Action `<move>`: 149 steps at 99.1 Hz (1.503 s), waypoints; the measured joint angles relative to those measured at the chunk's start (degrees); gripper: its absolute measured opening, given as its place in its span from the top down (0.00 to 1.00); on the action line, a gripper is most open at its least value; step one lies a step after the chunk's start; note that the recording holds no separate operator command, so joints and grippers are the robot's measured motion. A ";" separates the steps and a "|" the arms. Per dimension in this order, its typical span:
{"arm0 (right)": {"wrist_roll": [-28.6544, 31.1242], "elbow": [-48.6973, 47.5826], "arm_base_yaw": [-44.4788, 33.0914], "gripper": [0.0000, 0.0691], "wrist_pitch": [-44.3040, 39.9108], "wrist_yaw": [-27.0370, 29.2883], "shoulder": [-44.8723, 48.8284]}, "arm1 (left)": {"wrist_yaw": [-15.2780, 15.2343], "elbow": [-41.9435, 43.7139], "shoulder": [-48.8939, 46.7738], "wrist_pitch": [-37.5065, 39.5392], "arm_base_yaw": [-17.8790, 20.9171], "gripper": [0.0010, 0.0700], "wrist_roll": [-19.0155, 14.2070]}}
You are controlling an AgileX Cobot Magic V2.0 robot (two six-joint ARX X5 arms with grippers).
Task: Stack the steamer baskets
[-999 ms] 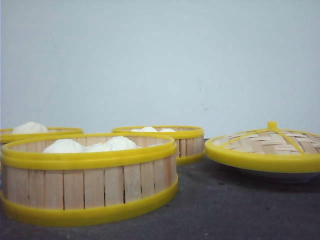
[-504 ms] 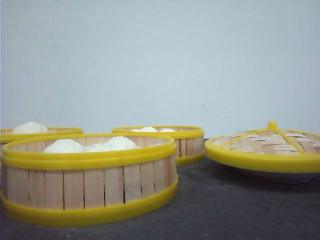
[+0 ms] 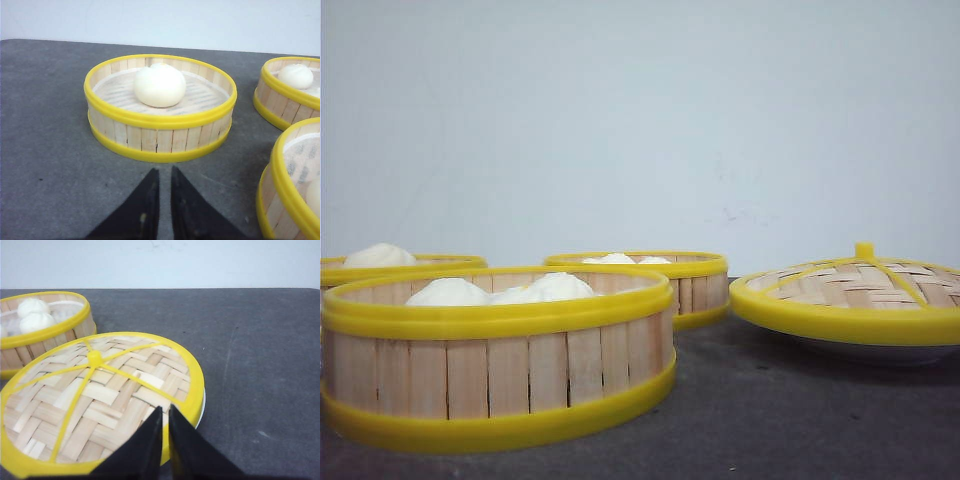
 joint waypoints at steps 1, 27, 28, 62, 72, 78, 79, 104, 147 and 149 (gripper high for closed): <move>0.00 0.00 0.00 0.98 0.00 0.00 0.00 | 0.00 0.00 0.02 0.00 0.00 0.99 0.00; 0.00 0.00 0.00 0.98 -0.13 0.07 0.00 | 0.00 0.00 0.00 0.00 0.00 0.99 0.00; 0.00 0.00 0.00 0.98 -0.13 0.04 0.00 | 0.00 0.00 0.00 0.00 0.00 0.99 0.00; 3.69 1.20 0.00 0.98 1.42 -0.13 0.04 | 1.42 0.31 0.02 0.24 0.00 0.99 -7.43; 7.87 6.45 0.00 0.99 0.77 -0.11 1.05 | 3.10 4.26 0.70 -2.32 0.00 0.99 -11.67; 9.57 11.54 0.02 0.99 -0.09 -0.11 2.49 | 3.48 8.83 1.86 -3.30 -0.02 0.99 -13.25; 9.77 12.48 0.00 0.99 -0.26 -0.11 2.82 | 3.50 9.68 2.10 -3.45 -0.04 0.99 -13.42; 8.57 33.99 0.00 0.99 -12.74 -0.13 20.37 | 4.98 31.56 17.64 -14.12 -0.11 0.99 -10.78; 1.53 45.16 0.00 0.99 -26.51 -0.13 47.80 | 6.01 45.07 42.40 -25.22 -0.11 0.99 -1.07; 1.40 45.16 0.00 0.99 -26.84 -0.13 48.54 | 6.01 45.07 42.84 -25.29 -0.09 0.99 -0.81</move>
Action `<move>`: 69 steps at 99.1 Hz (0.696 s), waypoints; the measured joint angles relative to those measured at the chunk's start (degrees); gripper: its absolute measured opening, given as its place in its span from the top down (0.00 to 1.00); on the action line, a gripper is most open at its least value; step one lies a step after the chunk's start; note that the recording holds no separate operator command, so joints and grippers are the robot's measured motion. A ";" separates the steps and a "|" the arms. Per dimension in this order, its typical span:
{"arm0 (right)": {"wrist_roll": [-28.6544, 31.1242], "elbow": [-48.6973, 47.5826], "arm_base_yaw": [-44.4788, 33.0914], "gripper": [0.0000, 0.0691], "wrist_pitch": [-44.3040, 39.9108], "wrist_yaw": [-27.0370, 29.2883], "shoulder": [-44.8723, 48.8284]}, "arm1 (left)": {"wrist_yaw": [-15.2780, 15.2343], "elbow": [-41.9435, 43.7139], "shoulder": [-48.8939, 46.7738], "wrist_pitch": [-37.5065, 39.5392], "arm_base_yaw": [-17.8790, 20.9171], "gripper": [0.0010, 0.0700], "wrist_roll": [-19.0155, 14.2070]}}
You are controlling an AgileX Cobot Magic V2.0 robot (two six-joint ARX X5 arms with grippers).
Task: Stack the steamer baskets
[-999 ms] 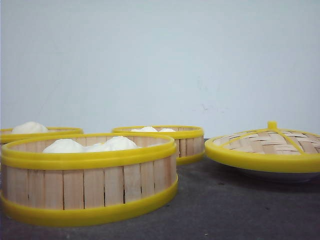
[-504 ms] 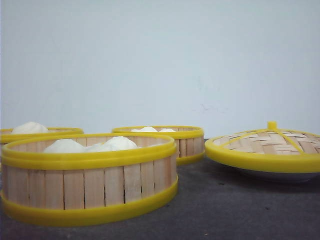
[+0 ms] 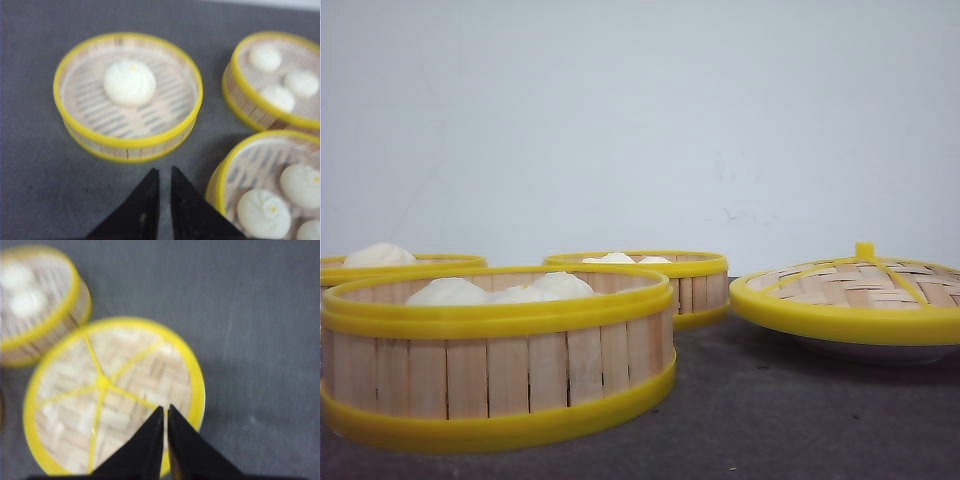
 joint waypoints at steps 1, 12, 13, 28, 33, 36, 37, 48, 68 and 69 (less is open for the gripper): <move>-0.02 0.00 0.00 0.99 -0.11 0.00 0.26 | 0.00 0.00 0.17 0.00 0.00 0.99 0.04; -0.83 0.00 0.00 0.99 -0.50 0.00 2.58 | 0.02 0.00 1.29 0.11 -0.02 0.99 0.61; -0.87 0.00 0.02 0.99 -0.52 0.00 2.73 | 0.02 0.00 1.40 0.11 -0.02 0.99 0.63; -1.60 0.00 0.02 0.84 -0.76 0.00 3.23 | 0.02 0.00 1.81 0.13 -0.02 0.92 1.05; -1.70 0.00 0.07 0.64 -0.74 0.00 3.23 | 0.02 0.00 1.81 0.22 -0.02 0.79 1.07; -1.70 0.00 0.07 0.51 -0.74 0.00 3.23 | 0.02 0.00 1.81 0.31 -0.02 0.68 1.07; -1.70 0.00 0.07 0.47 -0.74 0.00 3.23 | 0.02 0.00 1.81 0.33 -0.02 0.65 1.07; -1.70 0.00 0.07 0.13 -0.74 0.00 3.26 | 0.00 0.00 1.81 0.55 -0.02 0.39 1.31; -0.74 0.11 1.03 0.05 4.04 -3.58 4.39 | 0.00 0.00 1.81 0.57 -0.02 0.34 1.36; -0.66 0.24 1.22 0.05 4.28 -3.87 4.70 | 0.00 0.00 1.81 0.57 -0.02 0.34 1.38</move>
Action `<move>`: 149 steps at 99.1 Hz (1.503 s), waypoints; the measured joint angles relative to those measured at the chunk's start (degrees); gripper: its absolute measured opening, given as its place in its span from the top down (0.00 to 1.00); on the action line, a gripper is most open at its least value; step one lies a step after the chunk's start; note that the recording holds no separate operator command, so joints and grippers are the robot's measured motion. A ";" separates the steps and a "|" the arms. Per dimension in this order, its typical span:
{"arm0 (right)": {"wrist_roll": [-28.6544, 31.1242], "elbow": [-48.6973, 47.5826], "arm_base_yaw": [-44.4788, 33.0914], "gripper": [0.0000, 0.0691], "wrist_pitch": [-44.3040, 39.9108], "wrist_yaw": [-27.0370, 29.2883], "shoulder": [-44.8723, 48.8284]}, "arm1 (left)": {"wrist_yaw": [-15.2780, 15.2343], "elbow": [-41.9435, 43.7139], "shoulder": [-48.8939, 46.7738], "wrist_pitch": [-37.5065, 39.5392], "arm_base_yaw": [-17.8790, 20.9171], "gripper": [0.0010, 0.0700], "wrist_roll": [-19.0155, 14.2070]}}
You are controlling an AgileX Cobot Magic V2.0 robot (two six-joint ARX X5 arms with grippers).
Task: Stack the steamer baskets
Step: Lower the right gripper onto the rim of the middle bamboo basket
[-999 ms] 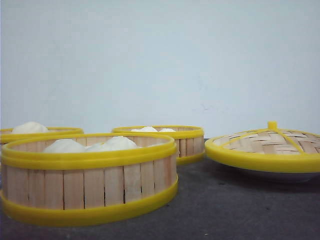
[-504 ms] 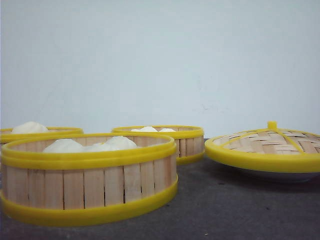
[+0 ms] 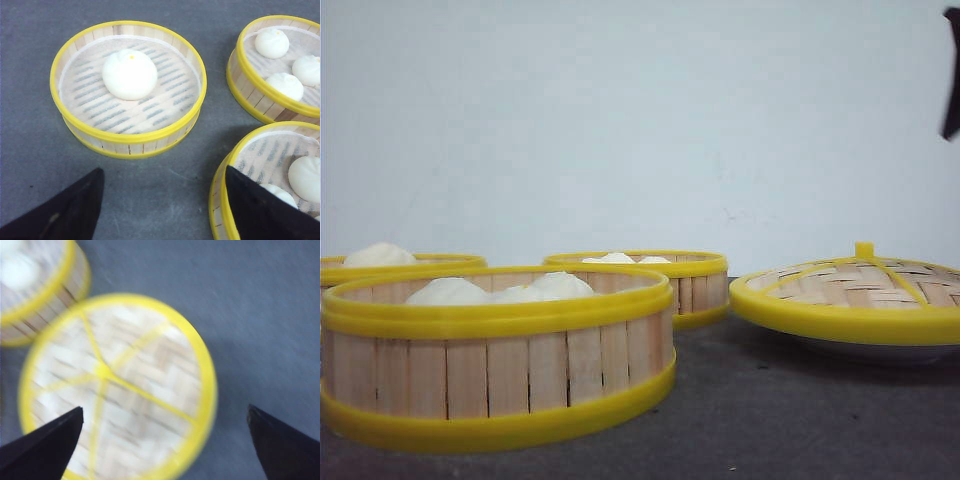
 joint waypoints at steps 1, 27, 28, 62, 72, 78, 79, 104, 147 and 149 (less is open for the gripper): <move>0.17 0.13 0.17 0.05 0.17 -0.24 0.31 | 0.00 0.00 0.00 0.00 0.00 0.34 -0.02; 1.36 14.47 7.65 0.05 0.50 -1.03 17.97 | 0.02 0.00 0.11 0.33 0.00 0.33 -0.02; 1.36 15.28 7.93 0.05 0.48 -1.05 18.82 | 0.02 0.00 0.11 0.33 0.00 0.33 0.00; 1.33 42.93 13.57 0.05 -5.53 -0.59 49.03 | 0.02 0.00 0.37 0.28 0.00 0.33 -0.02; 1.22 51.71 14.27 0.05 -8.81 0.26 56.94 | 0.02 0.00 0.37 0.28 0.00 0.33 0.00; 0.92 56.33 14.58 0.05 -10.54 1.18 60.98 | 0.02 0.00 0.39 0.28 0.00 0.33 -0.02; 0.85 57.07 14.62 0.05 -10.84 1.25 61.59 | 0.02 0.00 0.39 0.28 0.00 0.33 0.00; 0.52 66.01 15.19 0.06 -14.08 3.02 72.02 | 0.02 0.00 0.39 0.28 0.00 0.33 0.00; 0.48 66.03 15.76 0.47 -12.17 5.86 74.95 | 0.02 0.00 0.39 0.26 0.00 0.33 0.09; 0.48 66.03 15.80 0.50 -12.15 5.86 74.95 | 0.02 0.00 0.39 0.24 0.00 0.33 0.09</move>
